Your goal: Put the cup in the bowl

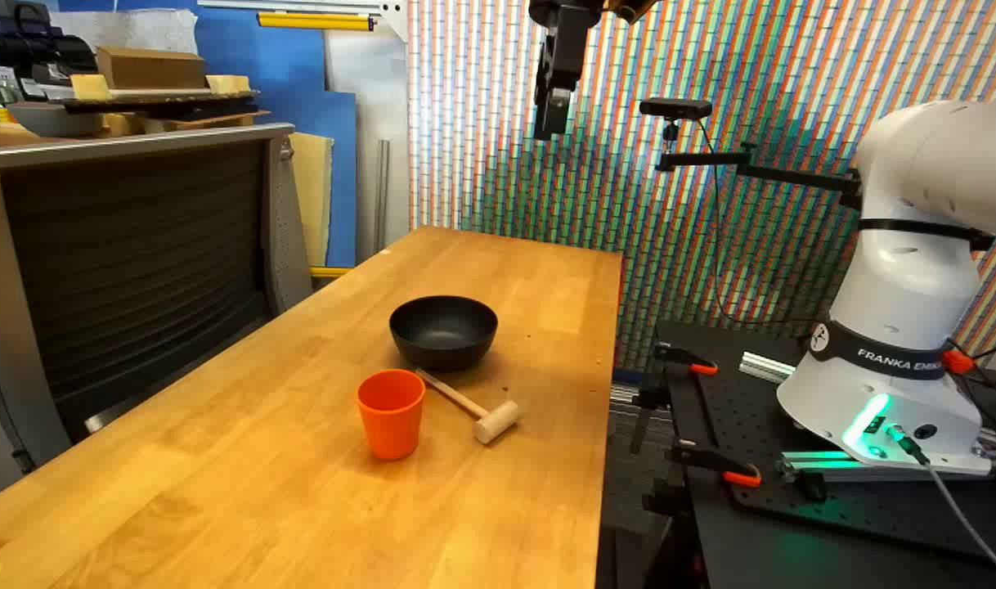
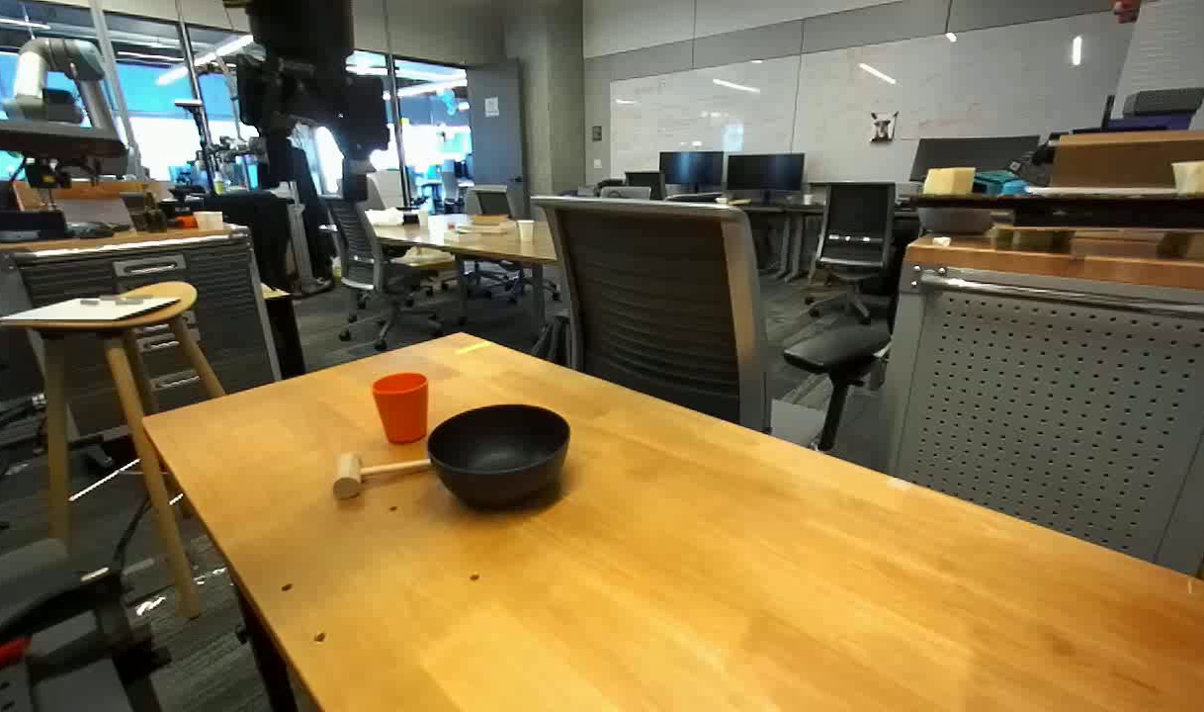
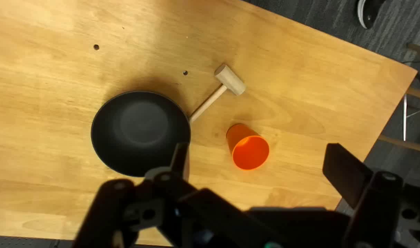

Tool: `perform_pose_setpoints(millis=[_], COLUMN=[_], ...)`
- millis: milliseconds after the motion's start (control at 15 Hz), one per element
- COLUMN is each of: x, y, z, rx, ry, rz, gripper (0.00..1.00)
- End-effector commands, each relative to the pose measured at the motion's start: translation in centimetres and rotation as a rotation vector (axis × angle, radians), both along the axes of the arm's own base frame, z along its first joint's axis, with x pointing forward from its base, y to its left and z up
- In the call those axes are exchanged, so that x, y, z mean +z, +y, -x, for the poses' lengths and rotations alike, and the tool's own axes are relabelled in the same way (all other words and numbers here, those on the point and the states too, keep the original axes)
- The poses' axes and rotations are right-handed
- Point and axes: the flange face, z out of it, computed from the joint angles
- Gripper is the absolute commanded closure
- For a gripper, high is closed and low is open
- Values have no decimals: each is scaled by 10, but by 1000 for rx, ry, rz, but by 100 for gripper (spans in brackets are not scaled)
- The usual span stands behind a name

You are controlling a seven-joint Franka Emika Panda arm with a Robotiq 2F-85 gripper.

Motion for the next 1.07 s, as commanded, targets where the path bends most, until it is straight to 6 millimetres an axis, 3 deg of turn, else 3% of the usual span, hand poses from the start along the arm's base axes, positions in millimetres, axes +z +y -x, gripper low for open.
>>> perform_pose_setpoints(millis=[0, 200, 400, 867, 1000], x=[3, 3, -21, -135, -159], y=[0, -2, 14, 118, 138], z=[-1, -3, -20, -87, -106], rx=[0, 5, 5, 157, 180], ry=[-3, -1, 47, 178, 193], rz=[0, 14, 48, 148, 214], gripper=[0, 0, 0, 0, 0])
